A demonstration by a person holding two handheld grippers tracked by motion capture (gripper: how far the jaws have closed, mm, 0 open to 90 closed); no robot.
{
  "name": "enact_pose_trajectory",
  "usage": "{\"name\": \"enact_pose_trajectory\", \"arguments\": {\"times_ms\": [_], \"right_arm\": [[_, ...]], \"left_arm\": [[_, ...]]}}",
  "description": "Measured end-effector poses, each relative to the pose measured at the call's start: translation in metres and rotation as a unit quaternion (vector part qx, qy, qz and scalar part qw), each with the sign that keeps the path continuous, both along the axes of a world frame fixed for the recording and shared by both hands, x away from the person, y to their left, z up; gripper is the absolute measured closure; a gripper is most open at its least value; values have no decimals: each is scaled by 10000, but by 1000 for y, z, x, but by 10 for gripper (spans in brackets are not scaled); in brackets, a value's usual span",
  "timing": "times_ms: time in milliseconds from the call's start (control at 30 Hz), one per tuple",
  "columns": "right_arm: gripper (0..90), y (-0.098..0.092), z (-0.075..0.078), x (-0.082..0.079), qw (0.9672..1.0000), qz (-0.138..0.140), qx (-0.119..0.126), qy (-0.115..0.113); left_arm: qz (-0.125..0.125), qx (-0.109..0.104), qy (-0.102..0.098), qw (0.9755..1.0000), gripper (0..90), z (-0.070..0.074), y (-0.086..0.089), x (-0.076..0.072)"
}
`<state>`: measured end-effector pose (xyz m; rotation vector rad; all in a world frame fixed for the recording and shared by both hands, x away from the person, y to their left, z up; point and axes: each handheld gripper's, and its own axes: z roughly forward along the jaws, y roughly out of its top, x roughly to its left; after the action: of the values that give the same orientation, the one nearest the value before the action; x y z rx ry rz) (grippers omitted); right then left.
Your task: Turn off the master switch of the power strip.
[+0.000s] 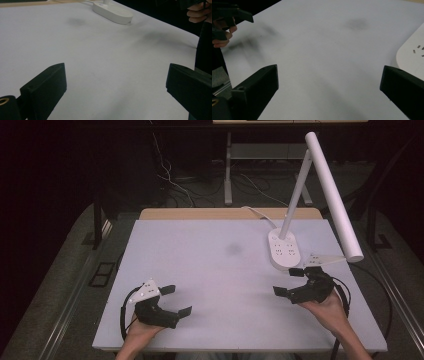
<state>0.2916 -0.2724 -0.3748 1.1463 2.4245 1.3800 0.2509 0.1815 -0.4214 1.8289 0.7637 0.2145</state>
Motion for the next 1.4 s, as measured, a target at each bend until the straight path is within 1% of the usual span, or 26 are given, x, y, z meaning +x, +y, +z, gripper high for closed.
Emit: {"name": "enact_pose_trajectory", "arguments": {"times_ms": [167, 367, 667, 700, 967, 1100, 1333, 1400], "right_arm": [[12, 2, 2, 7, 10000, 16, -55, -31], [12, 7, 6, 17, 9999, 41, -160, 23], [12, 11, 11, 29, 9997, 78, -217, -37], [12, 13, 13, 32, 9996, 81, -279, -34], [12, 17, 16, 43, 9992, 88, -390, -26], [12, 20, 18, 51, 9989, 83, -453, -27], [12, 22, 19, 61, 9985, 98, -542, -41], [12, 23, 19, 65, 9979, 81, -641, -28]], "left_arm": [[19, -14, 0, 10000, 20, 0, 1, 0], [29, -13, -5, 10000, 21, 0, 1, 0], [41, -38, 1, 10000, 21, 0, 2, 0], [41, -37, 0, 10000, 21, 0, 2, 0], [47, -37, 7, 10000, 21, 0, 2, 0], [52, -41, 5, 10000, 21, 0, 2, -1], [51, -36, -3, 10000, 21, 0, 3, 0], [55, -30, -7, 10000, 21, 0, 3, 0]]}}
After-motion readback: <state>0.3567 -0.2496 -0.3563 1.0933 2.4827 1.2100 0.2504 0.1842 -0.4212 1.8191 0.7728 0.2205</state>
